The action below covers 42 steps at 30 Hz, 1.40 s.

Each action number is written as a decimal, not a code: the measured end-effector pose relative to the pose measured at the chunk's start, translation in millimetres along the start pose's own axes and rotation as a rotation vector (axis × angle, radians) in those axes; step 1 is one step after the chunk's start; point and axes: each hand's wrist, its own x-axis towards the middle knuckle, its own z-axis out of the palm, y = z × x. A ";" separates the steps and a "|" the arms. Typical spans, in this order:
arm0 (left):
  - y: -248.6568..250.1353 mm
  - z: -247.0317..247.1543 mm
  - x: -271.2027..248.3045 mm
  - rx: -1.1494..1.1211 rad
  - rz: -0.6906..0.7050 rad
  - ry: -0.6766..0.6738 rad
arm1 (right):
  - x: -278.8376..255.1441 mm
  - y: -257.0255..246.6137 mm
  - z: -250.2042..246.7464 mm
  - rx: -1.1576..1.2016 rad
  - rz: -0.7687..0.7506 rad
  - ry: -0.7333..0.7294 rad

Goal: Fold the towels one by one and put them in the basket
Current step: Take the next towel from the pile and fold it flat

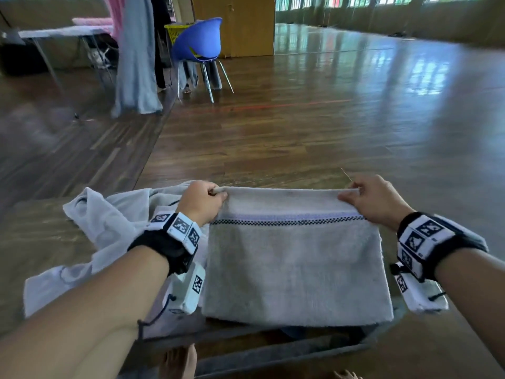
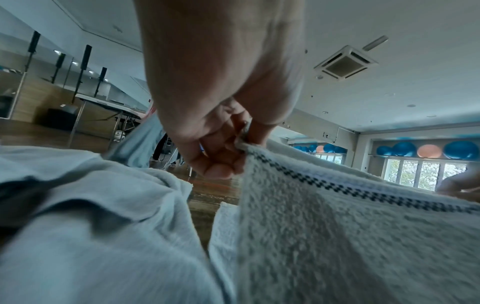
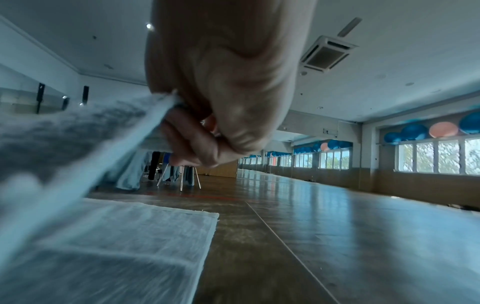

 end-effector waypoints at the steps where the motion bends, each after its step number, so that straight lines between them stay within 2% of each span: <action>1: 0.4 4.1 13.1 0.009 -0.010 -0.008 | 15.0 0.6 4.9 -0.009 0.000 0.013; 4: 0.0 19.8 50.8 0.046 -0.017 -0.017 | 58.1 3.7 24.4 -0.055 0.020 0.027; 6: -1.7 35.2 69.2 0.092 -0.019 -0.003 | 80.3 6.6 39.5 -0.109 0.057 -0.015; 9: -7.5 62.4 80.9 0.168 -0.075 0.052 | 95.5 11.5 60.5 -0.221 0.087 -0.136; 11: -10.0 73.4 79.1 0.197 -0.111 0.083 | 94.2 13.0 70.4 -0.288 0.067 -0.150; 13: -9.8 77.8 74.4 0.238 -0.071 0.094 | 88.5 12.5 73.5 -0.318 0.068 -0.135; 15: -4.0 76.7 66.8 0.283 0.048 0.116 | 81.8 11.0 72.5 -0.312 0.066 -0.140; 16: 1.9 75.6 60.8 0.274 0.114 0.116 | 77.8 8.9 70.9 -0.296 0.065 -0.136; 18: 16.1 73.5 46.9 0.218 0.229 0.029 | 67.9 1.0 67.0 -0.266 0.041 -0.133; 20: 30.1 73.3 31.9 0.178 0.297 -0.080 | 55.9 -10.1 63.1 -0.225 -0.004 -0.141; 22: 41.8 71.7 17.4 0.093 0.338 -0.126 | 43.6 -22.6 59.4 -0.148 -0.053 -0.129; 26: 56.7 72.5 -6.3 -0.076 0.445 -0.116 | 10.8 -47.5 56.0 0.029 -0.194 -0.005; 29: 60.7 75.4 -20.7 -0.136 0.509 -0.059 | -15.9 -61.2 56.4 0.196 -0.259 0.022; 33: 59.4 77.7 -29.7 -0.176 0.568 0.021 | -32.8 -61.4 57.8 0.356 -0.215 -0.031; 37: 66.0 79.0 -25.0 -0.107 0.539 0.076 | -32.2 -53.9 54.9 0.450 -0.171 -0.054; 42: 73.1 77.3 -20.2 -0.113 0.530 -0.010 | -26.7 -44.1 48.2 0.565 -0.081 -0.041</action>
